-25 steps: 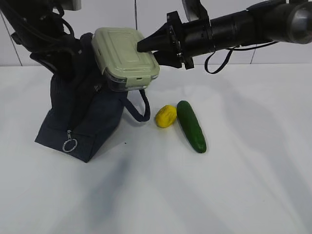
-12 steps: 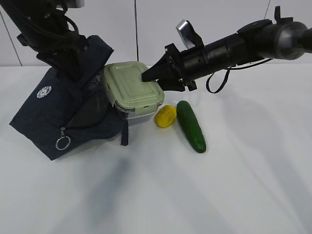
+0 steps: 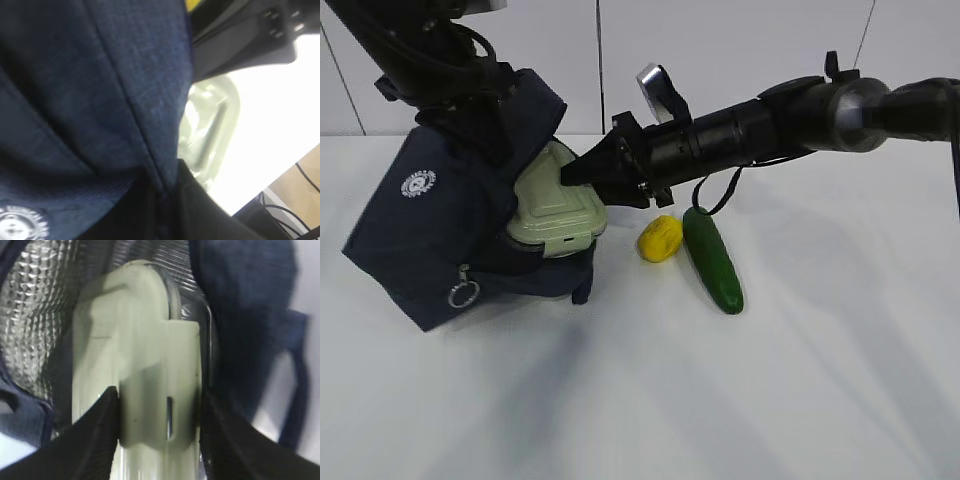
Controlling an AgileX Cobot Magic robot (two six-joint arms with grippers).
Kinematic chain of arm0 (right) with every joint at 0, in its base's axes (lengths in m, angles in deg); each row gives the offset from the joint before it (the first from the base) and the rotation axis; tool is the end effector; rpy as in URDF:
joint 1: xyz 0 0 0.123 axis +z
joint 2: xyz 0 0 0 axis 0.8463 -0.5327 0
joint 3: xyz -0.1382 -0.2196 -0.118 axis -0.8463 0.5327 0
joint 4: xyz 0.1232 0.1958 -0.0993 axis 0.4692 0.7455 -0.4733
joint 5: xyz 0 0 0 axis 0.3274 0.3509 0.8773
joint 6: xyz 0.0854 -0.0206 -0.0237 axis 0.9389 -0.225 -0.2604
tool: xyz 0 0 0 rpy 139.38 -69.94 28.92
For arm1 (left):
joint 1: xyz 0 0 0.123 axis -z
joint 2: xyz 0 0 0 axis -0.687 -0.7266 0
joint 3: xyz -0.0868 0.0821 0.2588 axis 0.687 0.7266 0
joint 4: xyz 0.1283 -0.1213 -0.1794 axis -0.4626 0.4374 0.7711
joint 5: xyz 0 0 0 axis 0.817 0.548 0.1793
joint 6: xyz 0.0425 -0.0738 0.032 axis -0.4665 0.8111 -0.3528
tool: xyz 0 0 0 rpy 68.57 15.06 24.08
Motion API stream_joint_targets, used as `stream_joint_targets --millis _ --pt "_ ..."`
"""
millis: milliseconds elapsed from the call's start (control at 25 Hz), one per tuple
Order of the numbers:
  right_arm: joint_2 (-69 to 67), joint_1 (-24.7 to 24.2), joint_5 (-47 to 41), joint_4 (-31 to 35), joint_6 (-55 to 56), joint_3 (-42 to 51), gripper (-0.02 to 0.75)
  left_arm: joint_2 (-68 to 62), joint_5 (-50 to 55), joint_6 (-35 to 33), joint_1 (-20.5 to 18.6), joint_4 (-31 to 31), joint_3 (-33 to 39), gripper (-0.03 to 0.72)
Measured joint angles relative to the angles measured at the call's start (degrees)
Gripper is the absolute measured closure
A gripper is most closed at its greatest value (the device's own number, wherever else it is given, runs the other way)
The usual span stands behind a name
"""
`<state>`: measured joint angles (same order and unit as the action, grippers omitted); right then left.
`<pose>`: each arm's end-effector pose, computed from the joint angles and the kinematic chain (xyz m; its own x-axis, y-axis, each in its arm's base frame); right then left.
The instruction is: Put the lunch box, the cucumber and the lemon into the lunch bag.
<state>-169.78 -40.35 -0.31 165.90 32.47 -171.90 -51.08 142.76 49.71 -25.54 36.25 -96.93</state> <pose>0.4477 0.2276 0.1672 -0.9092 -0.1233 -0.3976 -0.4163 0.2739 0.8670 0.3740 -0.1510 0.2976 -0.8678 0.3854 -0.3137 0.4716 0.8378 -0.2752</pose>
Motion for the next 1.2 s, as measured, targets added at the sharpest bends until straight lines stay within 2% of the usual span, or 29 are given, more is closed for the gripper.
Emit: stream_joint_targets --millis 280,760,1040,1200 --pt "-0.24 2.95 1.93 4.36 -5.77 0.00 0.378 -0.35 0.21 -0.26 1.57 0.75 0.00 0.670" --pt "-7.02 6.30 4.85 9.59 -7.62 0.00 0.379 -4.52 -1.11 -0.26 1.62 1.46 0.00 0.670" --pt "-9.11 6.48 5.30 12.37 -9.22 0.00 0.378 -5.20 -1.92 -0.26 1.62 1.46 0.00 0.670" --pt "-9.11 6.48 5.11 12.75 -9.95 0.00 0.321 -5.20 -2.06 -0.26 1.62 1.46 0.00 0.670"
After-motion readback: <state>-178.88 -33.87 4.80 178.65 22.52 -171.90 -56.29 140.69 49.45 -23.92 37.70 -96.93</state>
